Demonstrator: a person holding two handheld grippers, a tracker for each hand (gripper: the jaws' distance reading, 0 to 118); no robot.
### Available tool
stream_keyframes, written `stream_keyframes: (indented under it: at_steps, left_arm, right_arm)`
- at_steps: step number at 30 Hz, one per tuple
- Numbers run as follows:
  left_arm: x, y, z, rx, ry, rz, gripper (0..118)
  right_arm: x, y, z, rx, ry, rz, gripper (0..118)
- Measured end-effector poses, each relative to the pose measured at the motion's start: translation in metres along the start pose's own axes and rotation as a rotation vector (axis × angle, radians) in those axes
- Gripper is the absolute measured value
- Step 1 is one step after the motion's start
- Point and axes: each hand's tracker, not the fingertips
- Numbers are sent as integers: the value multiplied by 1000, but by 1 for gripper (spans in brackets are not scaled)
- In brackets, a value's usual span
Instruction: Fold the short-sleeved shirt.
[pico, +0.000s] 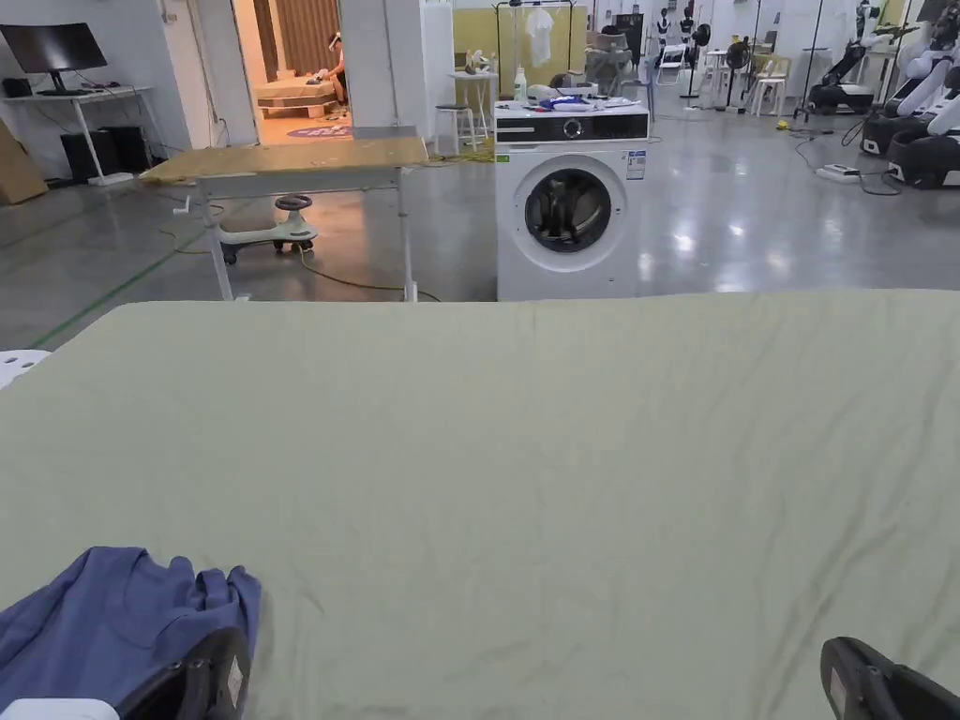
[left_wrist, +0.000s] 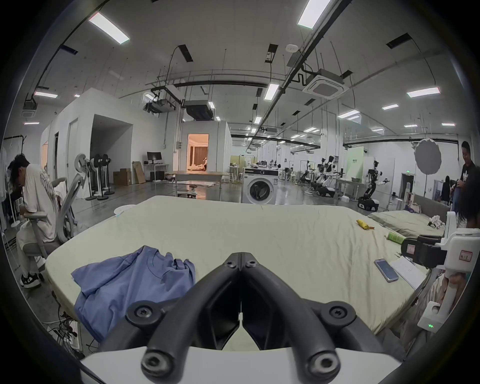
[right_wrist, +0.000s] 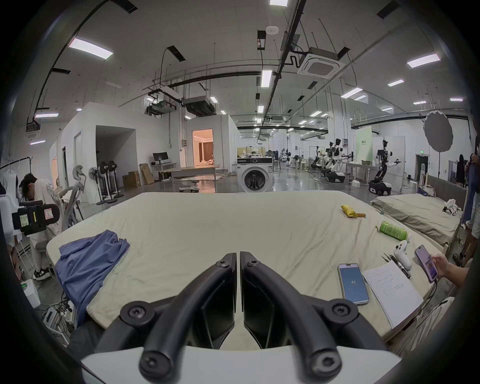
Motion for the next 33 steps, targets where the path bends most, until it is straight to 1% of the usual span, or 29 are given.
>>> stream_keyframes:
  at_steps: [4,7,10,16,19,23,25,27,28,29,31,33]
  left_arm:
    - [-3,1,2,2,-14,26,0]
    - [-5,1,4,9,-41,39,0]
    - [-2,1,2,11,-39,21,0]
    - [5,2,-3,-6,-27,-5,0]
    - [7,2,-2,-5,-23,-8,0]
    - [4,3,-1,-12,-34,6,0]
    - [6,5,-1,-27,-19,-57,0]
    - [12,6,-1,-27,5,-168,0]
    - [15,7,0,-26,5,-224,0]
    - [20,6,0,-24,-2,-303,0]
    - [32,0,1,-29,-7,-519,0]
    - [47,-20,-2,-60,7,-866,0]
  right_arm:
    - [-1,-1,-1,-11,0,13,1]
    - [0,-3,-1,-19,-1,-1,1]
    - [1,-3,-2,-31,-6,-9,1]
    - [2,-1,-1,-46,-64,14,1]
    - [3,-1,1,-47,-63,28,1]
    - [6,-1,1,-47,-55,0,1]
    - [5,1,1,-55,-57,4,1]
    - [2,7,2,-45,-63,75,1]
    - [-1,9,3,-34,-66,138,1]
    - [-6,11,4,-28,-60,226,1]
    - [-20,10,4,-29,-51,463,1]
    - [-39,-4,5,-23,-65,829,1]
